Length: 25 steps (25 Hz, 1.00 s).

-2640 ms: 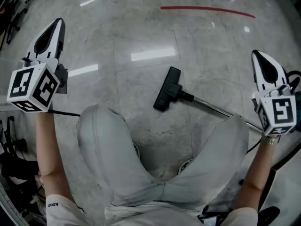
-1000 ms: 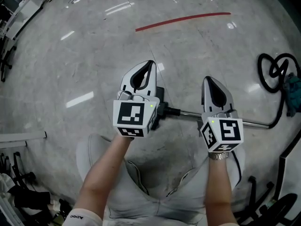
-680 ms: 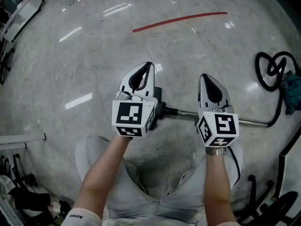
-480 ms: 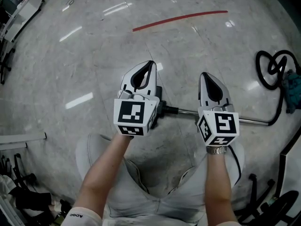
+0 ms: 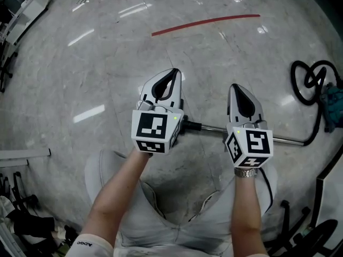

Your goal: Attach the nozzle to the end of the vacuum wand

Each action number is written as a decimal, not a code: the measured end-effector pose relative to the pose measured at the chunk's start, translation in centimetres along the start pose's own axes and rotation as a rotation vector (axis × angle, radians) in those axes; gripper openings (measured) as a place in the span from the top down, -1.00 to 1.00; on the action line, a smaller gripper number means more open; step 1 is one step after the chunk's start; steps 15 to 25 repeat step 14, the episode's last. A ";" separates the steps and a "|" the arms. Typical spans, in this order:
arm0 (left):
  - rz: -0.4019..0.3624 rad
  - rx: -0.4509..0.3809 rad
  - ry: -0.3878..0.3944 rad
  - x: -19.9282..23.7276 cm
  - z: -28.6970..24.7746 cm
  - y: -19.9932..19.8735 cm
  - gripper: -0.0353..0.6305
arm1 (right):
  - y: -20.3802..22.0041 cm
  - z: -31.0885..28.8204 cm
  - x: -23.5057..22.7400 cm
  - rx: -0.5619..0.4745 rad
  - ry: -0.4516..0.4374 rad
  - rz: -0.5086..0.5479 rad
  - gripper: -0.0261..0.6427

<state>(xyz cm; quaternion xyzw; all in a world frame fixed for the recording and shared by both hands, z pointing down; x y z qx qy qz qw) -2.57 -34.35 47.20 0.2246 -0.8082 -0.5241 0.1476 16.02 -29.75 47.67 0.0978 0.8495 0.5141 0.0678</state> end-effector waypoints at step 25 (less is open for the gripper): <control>0.000 0.017 0.003 -0.2 -0.7 0.5 0.86 | 0.2 -0.6 -0.1 0.014 -0.002 -0.003 0.91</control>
Point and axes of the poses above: the fingertips, and each gripper's own axes: z backward along the fingers, x to its left, y out of its underside, the point moved 6 cm from there along z, backward along the fingers, and after that the axes turned 14 degrees about x, right-handed, at the moved point
